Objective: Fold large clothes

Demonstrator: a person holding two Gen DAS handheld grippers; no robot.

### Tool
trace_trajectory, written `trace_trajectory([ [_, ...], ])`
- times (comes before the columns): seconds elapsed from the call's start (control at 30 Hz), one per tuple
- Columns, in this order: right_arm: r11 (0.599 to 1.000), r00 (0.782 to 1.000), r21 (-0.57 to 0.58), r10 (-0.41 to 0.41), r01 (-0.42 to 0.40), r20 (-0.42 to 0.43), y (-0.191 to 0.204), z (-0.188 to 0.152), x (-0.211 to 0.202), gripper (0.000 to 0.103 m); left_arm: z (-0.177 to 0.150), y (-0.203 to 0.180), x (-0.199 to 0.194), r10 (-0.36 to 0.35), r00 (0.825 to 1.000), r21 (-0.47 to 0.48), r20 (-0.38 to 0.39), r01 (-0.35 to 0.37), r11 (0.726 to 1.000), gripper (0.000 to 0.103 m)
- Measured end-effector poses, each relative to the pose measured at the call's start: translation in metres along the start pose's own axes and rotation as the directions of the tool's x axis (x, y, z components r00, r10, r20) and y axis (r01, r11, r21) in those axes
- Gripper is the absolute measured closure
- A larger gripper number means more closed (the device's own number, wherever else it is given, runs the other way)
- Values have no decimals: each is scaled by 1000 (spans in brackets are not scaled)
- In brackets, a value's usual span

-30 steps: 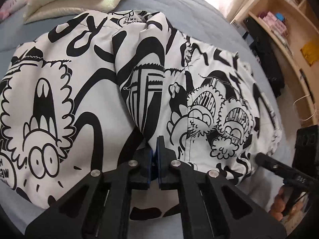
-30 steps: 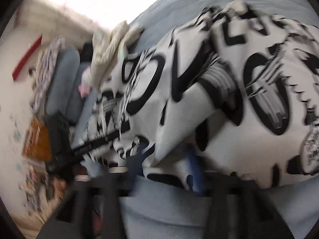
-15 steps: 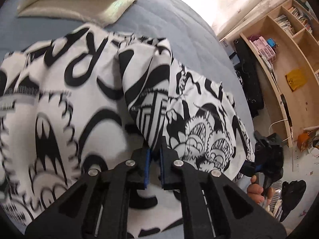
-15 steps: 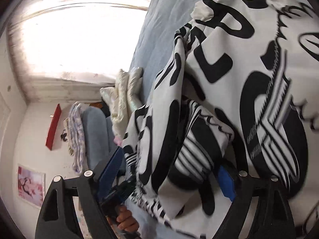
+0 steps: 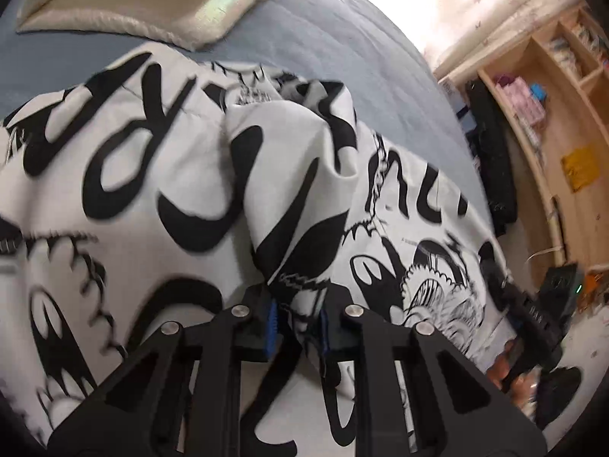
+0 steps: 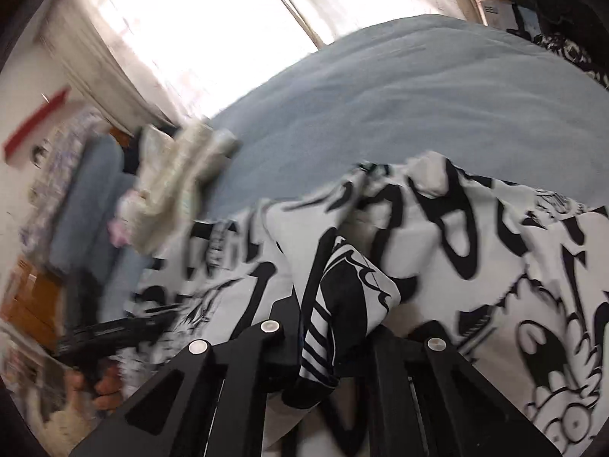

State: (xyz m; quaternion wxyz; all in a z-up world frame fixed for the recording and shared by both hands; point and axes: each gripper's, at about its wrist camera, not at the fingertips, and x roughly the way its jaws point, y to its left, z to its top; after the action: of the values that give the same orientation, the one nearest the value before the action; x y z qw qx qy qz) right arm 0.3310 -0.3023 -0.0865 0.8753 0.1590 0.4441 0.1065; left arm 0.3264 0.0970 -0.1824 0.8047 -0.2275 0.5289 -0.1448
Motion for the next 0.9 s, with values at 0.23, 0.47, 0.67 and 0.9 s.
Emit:
trace_trajectory([
  [0.23,996,989,47,-70,76,-130,-5,-10,25,85,-17,-16,2,94,995,63,15,-95,994,93],
  [0.47,989,990,32,-141,141,-21,-10,-15,-49,57,-32,-51,-52,184,972,213,143,-212,954,92],
  [0.67,994,994,-87,-58,66,96,40,-1,-86,57,-16,-83,-74,142,954,255,266,-211,943,92],
  [0.9,989,998,-135,-50,56,44,88,29,7,63,25,-95,-11,174,956,248,234,-232,940,93],
])
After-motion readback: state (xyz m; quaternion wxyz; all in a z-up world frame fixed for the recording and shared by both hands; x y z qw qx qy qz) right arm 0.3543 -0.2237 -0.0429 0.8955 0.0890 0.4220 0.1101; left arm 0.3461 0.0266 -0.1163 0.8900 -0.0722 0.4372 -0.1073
